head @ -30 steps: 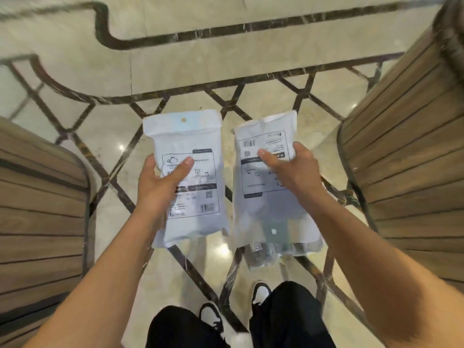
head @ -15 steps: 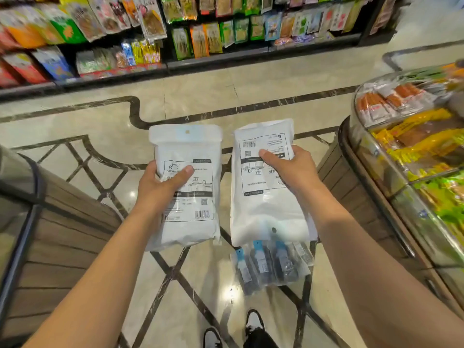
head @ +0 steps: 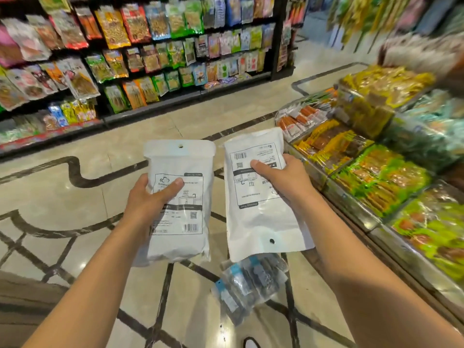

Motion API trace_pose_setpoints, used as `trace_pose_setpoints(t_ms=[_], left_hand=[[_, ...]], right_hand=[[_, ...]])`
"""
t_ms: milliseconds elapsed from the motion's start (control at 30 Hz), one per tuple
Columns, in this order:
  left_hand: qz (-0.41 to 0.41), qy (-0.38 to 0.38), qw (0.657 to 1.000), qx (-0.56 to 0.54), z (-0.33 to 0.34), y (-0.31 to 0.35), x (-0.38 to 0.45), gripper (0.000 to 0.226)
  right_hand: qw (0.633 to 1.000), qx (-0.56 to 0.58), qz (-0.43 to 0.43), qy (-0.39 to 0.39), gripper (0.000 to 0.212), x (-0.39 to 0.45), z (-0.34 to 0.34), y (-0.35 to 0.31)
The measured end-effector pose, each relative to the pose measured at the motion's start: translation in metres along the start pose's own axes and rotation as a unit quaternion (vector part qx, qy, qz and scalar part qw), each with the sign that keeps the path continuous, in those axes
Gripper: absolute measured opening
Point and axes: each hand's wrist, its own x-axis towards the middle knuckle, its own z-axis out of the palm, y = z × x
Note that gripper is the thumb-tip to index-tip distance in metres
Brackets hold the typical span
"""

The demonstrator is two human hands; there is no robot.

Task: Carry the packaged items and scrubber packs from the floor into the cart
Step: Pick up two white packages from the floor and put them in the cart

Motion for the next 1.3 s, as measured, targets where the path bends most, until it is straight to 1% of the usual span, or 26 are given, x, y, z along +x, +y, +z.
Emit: trace_pose_setpoints(t_ms=[67, 200, 267, 300, 400, 433, 500, 533, 567, 667, 733, 833, 933, 1067, 1200, 1233, 1300], left_hand=[[0.01, -0.047, 0.999, 0.013, 0.011, 0.005, 0.003, 0.056], [0.026, -0.151, 0.987, 0.038, 0.039, 0.007, -0.001, 0.057], [0.023, -0.198, 0.979, 0.05, 0.057, 0.005, -0.006, 0.054], [0.023, -0.223, 0.973, 0.053, 0.066, 0.003, -0.009, 0.052], [0.022, -0.293, 0.953, 0.071, 0.095, -0.002, -0.025, 0.047], [0.023, -0.311, 0.947, 0.077, 0.106, -0.003, -0.034, 0.04], [0.03, -0.355, 0.93, 0.089, 0.129, -0.004, -0.052, 0.023], [0.035, -0.38, 0.919, 0.098, 0.139, -0.005, -0.063, 0.02], [0.039, -0.403, 0.908, 0.106, 0.149, -0.004, -0.076, 0.02], [0.04, -0.467, 0.875, 0.119, 0.179, -0.006, -0.116, 0.04], [0.05, -0.486, 0.864, 0.122, 0.192, -0.007, -0.139, 0.041], [0.058, -0.55, 0.822, 0.136, 0.213, -0.015, -0.194, 0.042], [0.058, -0.598, 0.786, 0.144, 0.229, -0.026, -0.249, 0.049], [0.063, -0.644, 0.747, 0.155, 0.24, -0.047, -0.326, 0.044], [0.07, -0.679, 0.711, 0.167, 0.243, -0.071, -0.406, 0.04], [0.068, -0.689, 0.702, 0.168, 0.242, -0.078, -0.426, 0.043], [0.066, -0.707, 0.683, 0.173, 0.242, -0.091, -0.464, 0.049]], right_hand=[[0.999, 0.012, -0.002, 0.043, 0.059, -0.019, -0.014, 0.001], [0.989, 0.019, 0.006, 0.147, 0.031, -0.069, -0.041, 0.008], [0.98, 0.02, 0.02, 0.199, 0.025, -0.097, -0.056, 0.017], [0.974, 0.023, 0.026, 0.222, 0.027, -0.112, -0.063, 0.023], [0.955, 0.035, 0.048, 0.289, 0.046, -0.161, -0.083, 0.037], [0.949, 0.04, 0.051, 0.31, 0.049, -0.178, -0.09, 0.04], [0.933, 0.048, 0.054, 0.353, 0.044, -0.213, -0.104, 0.046], [0.923, 0.054, 0.055, 0.377, 0.04, -0.231, -0.11, 0.048], [0.913, 0.059, 0.055, 0.399, 0.037, -0.249, -0.116, 0.049], [0.88, 0.065, 0.051, 0.468, 0.037, -0.307, -0.134, 0.052], [0.864, 0.063, 0.055, 0.497, 0.033, -0.337, -0.142, 0.051], [0.828, 0.072, 0.059, 0.553, 0.034, -0.403, -0.154, 0.056], [0.793, 0.072, 0.072, 0.601, 0.037, -0.47, -0.163, 0.064], [0.747, 0.069, 0.09, 0.656, 0.037, -0.556, -0.167, 0.081], [0.697, 0.068, 0.111, 0.705, 0.068, -0.642, -0.165, 0.097], [0.686, 0.07, 0.115, 0.715, 0.071, -0.665, -0.164, 0.102], [0.668, 0.074, 0.12, 0.73, 0.069, -0.709, -0.161, 0.11]])
